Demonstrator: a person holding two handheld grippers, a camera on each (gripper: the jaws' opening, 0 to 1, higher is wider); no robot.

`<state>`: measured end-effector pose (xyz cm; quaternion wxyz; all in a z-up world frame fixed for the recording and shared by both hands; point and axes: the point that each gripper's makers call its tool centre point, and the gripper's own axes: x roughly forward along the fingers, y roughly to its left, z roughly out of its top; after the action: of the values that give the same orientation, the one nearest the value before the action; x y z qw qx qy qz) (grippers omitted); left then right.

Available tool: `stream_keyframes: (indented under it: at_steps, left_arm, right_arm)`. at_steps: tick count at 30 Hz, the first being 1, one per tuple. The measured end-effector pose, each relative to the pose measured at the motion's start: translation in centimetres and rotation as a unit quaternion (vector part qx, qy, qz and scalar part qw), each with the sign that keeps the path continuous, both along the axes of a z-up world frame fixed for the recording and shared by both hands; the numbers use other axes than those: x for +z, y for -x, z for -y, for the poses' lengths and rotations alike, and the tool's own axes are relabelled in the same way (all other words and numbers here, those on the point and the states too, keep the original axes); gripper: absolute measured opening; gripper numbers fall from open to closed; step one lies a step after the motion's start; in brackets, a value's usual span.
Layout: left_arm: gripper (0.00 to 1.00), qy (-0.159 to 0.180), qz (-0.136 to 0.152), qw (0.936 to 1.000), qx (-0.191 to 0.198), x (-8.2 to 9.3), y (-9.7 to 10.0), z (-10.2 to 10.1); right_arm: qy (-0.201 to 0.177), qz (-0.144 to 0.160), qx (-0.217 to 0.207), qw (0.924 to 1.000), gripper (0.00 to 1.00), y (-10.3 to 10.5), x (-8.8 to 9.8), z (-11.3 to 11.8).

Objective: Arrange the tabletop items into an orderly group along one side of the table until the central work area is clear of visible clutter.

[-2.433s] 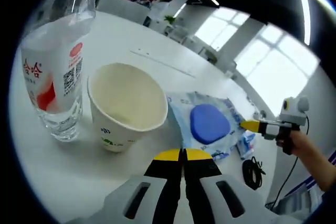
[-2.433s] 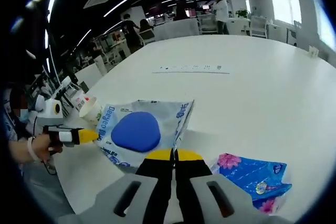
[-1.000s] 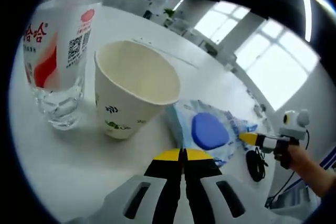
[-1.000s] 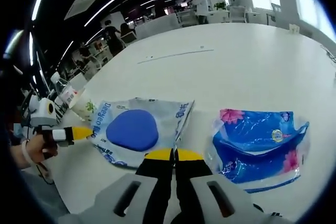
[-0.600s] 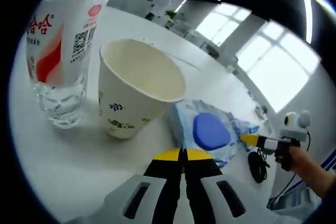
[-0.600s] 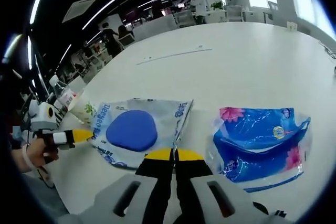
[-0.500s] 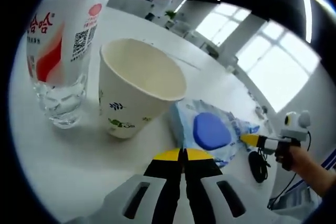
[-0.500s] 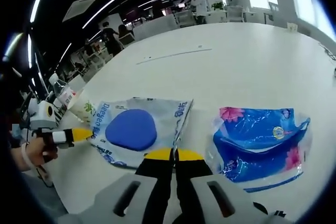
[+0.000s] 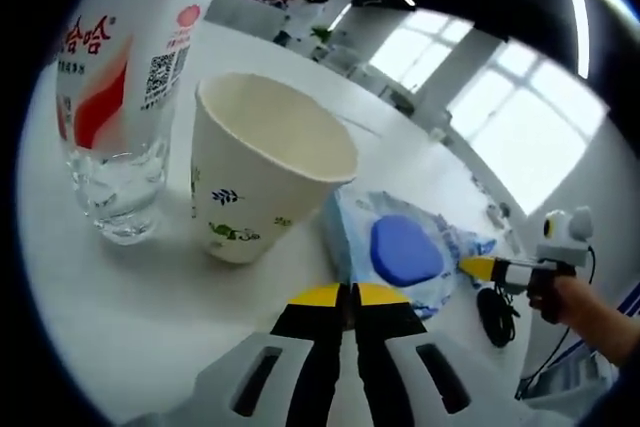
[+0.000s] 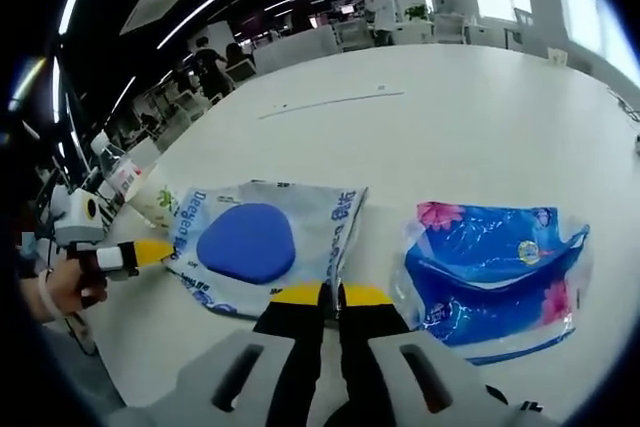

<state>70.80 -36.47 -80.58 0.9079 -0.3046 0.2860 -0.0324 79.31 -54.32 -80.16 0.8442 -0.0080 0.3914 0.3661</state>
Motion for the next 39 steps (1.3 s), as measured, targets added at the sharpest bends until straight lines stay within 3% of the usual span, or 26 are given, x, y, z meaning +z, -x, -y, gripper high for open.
stream_keyframes:
  at_steps: [10,17,39]
  left_arm:
    - [0.05,-0.011,0.014,0.9998,0.003,0.3,0.1,-0.4]
    - [0.22,-0.020,0.030,0.9993,0.005,0.9,-0.1,-0.6]
    - [0.31,-0.028,0.044,0.9985,-0.017,1.7,0.9,-0.3]
  right_arm:
    - [0.010,0.003,0.008,0.9999,0.09,0.5,-0.4,-0.1]
    - [0.011,0.004,0.015,0.9998,0.20,1.4,0.1,-0.2]
    - [0.003,0.010,0.021,0.9997,0.38,2.8,0.4,-0.5]
